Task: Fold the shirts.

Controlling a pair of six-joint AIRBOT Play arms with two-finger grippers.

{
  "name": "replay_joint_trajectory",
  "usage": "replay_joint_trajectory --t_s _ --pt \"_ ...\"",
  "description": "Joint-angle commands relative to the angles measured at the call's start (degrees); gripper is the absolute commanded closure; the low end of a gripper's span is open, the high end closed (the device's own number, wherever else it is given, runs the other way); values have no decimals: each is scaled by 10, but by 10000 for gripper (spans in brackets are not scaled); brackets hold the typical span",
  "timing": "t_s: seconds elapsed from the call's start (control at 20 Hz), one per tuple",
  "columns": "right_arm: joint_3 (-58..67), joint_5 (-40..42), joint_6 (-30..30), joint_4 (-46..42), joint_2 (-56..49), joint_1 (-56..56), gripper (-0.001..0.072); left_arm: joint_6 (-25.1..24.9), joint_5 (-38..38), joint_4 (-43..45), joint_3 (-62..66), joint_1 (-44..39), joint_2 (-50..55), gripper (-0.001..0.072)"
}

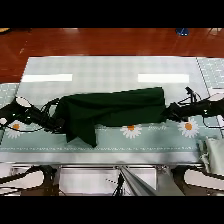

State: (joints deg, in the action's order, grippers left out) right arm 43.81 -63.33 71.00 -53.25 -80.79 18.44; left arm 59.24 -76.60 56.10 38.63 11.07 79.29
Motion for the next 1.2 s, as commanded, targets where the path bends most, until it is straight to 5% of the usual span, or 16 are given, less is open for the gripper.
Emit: replay_joint_trajectory --t_s 0.0,0.25,0.45,0.75,1.0,1.15 --pt "-6 40 42 -21 0 -49 666 -1 -5 0 2 0 0 673" --pt "71 -62 -10 -17 102 -49 685 -18 -99 -30 119 2 -46 674" --pt "203 -71 -6 12 245 -49 686 -5 -118 -172 323 30 -132 674" --pt "390 24 96 -18 366 -49 687 84 -39 -203 600 73 -209 674" --pt "493 5 158 -95 379 -49 686 170 -38 14 716 96 -266 674" --pt "542 -2 159 -75 379 -50 687 170 -19 25 730 95 -312 674"
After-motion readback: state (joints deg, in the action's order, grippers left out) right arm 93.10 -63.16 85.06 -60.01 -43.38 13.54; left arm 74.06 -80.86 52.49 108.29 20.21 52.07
